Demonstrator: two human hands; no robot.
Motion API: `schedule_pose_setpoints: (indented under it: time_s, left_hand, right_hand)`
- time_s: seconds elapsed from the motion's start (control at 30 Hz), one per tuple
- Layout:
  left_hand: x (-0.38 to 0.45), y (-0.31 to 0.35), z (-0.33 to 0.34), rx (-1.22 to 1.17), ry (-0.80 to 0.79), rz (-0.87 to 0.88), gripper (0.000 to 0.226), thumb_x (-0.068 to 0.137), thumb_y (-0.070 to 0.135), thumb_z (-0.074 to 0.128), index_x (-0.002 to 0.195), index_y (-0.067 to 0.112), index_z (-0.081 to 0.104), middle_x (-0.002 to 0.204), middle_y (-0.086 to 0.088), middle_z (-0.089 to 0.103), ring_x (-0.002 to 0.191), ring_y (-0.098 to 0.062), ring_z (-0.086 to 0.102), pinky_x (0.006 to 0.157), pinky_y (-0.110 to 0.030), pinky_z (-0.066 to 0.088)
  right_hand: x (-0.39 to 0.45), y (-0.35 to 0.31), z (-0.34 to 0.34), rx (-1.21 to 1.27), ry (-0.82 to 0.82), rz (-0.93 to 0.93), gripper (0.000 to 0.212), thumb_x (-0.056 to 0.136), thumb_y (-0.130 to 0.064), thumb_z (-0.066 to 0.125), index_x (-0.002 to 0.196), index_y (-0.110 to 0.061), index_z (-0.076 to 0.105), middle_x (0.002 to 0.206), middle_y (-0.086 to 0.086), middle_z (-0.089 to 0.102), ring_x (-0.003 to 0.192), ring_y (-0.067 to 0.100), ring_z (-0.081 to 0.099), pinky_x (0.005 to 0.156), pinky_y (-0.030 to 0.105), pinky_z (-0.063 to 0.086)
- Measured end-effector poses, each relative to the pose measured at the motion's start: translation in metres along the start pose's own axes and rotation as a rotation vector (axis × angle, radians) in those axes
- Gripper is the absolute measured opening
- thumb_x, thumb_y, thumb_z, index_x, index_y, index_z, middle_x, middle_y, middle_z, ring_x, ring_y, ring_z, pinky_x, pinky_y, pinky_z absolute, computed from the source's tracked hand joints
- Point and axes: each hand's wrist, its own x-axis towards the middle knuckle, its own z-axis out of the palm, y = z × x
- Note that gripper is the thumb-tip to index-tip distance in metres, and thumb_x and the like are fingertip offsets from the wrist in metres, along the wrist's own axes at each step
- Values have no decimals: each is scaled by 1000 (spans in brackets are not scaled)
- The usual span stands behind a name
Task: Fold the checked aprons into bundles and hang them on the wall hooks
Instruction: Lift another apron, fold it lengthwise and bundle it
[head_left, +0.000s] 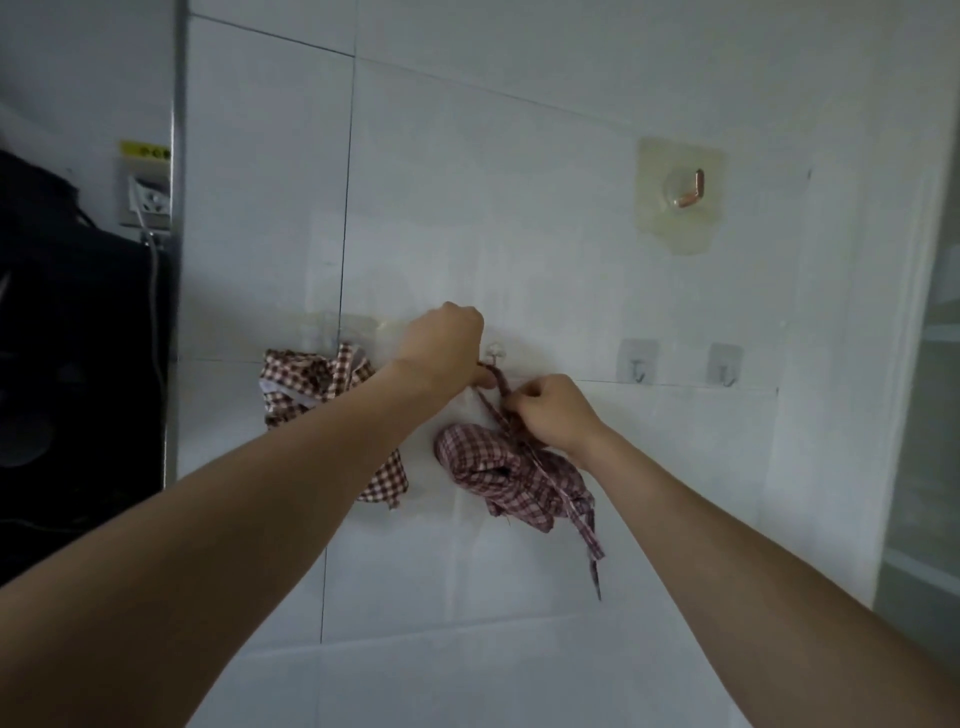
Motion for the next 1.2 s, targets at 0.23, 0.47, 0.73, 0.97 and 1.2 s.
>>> schedule_pose_setpoints:
  time_s: [0.23, 0.47, 0.73, 0.97, 1.2]
  left_hand:
    - [-18, 3, 16, -104, -34, -6, 43, 79, 50, 77, 71, 11, 62, 62, -1, 58, 62, -20, 63, 61, -35, 56]
    - [-56, 39, 32, -7, 211, 49, 33, 100, 42, 48, 82, 15, 52, 76, -5, 54, 68, -23, 50, 59, -33, 39]
    - [-123, 135, 103, -353, -146, 512, 25, 100, 28, 48, 94, 10, 64, 84, -10, 66, 69, -24, 53, 62, -36, 45]
    - [-204, 191, 227, -342, -804, 459, 30, 101, 33, 49, 119, 11, 58, 111, -10, 63, 99, -28, 61, 79, -36, 46]
    - [-315, 179, 359, -366, -1187, 169, 58, 93, 29, 58, 146, 18, 39, 146, -11, 44, 129, -30, 49, 106, -41, 43]
  right_hand:
    - [-24, 16, 7, -3, -182, -51, 36, 97, -31, 61, 71, -5, 61, 69, 11, 52, 66, 18, 49, 66, 31, 35]
    - [-58, 56, -10, -96, 40, -135, 34, 100, -32, 57, 69, -20, 57, 65, -7, 55, 60, 4, 49, 58, 19, 35]
    - [-117, 153, -27, -240, 88, 128, 11, 91, -1, 55, 89, 0, 65, 93, 11, 68, 85, 25, 61, 79, 36, 49]
    - [-205, 259, -17, -244, -314, 533, 14, 89, -2, 58, 93, -7, 70, 91, 4, 66, 86, 22, 61, 74, 29, 51]
    - [-323, 356, 42, -535, -700, 663, 26, 96, -23, 54, 115, -12, 69, 109, 10, 66, 107, 30, 63, 87, 38, 49]
